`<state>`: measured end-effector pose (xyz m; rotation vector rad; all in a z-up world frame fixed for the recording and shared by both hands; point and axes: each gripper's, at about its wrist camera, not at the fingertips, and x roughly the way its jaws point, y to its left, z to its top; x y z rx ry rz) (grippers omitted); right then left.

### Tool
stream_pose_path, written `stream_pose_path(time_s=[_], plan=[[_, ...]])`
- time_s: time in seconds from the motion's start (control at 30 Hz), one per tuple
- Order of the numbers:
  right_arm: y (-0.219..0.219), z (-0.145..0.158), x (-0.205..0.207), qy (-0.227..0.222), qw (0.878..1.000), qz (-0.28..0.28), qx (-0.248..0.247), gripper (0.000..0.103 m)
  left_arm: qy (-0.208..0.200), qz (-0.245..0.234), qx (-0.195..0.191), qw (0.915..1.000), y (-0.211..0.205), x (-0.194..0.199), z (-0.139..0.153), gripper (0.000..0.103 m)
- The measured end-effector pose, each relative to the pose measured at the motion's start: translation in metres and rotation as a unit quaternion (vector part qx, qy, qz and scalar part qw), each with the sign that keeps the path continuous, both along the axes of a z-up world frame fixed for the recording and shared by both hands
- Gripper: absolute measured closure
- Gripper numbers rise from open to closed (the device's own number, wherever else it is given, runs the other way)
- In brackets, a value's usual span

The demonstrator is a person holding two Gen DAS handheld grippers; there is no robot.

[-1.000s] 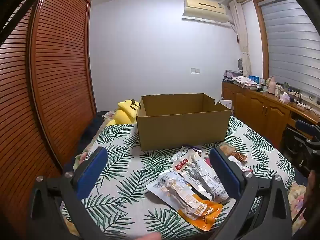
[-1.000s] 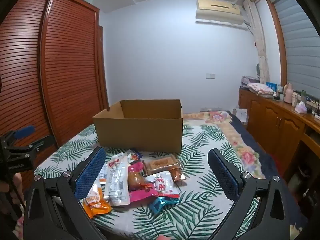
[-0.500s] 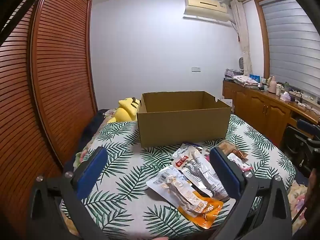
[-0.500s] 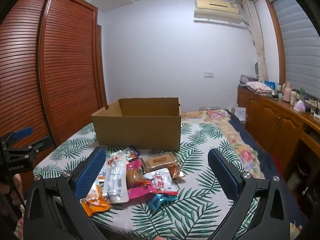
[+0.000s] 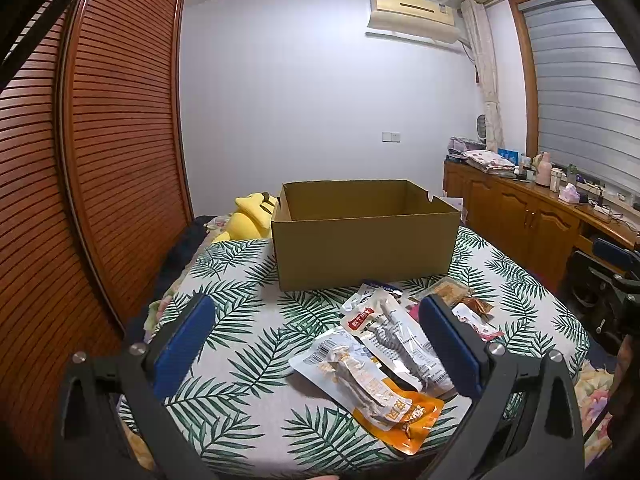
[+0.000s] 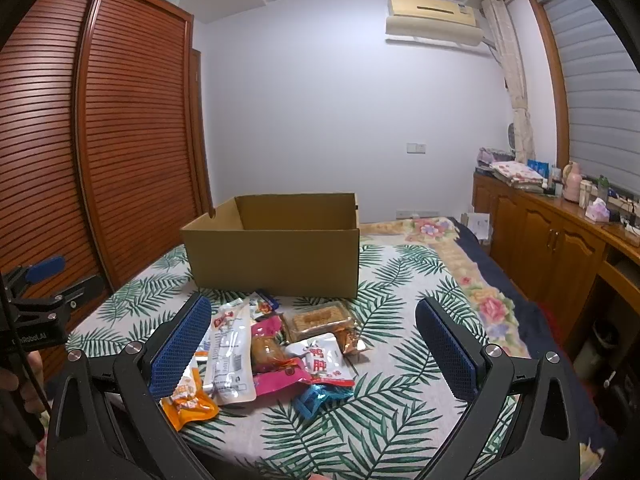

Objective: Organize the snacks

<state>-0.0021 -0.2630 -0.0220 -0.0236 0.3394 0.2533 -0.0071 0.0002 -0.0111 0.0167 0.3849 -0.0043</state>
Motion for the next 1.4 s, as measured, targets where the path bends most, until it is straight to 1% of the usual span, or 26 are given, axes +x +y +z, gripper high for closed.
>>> stream_pose_path(time_s=[1.4], plan=[[-0.0039,-0.0021,-0.0019,-0.001,1.0,-0.003,0.0,0.0,0.0,-0.002,-0.004,1.0,-0.0014,-0.0024,0.003,0.001]])
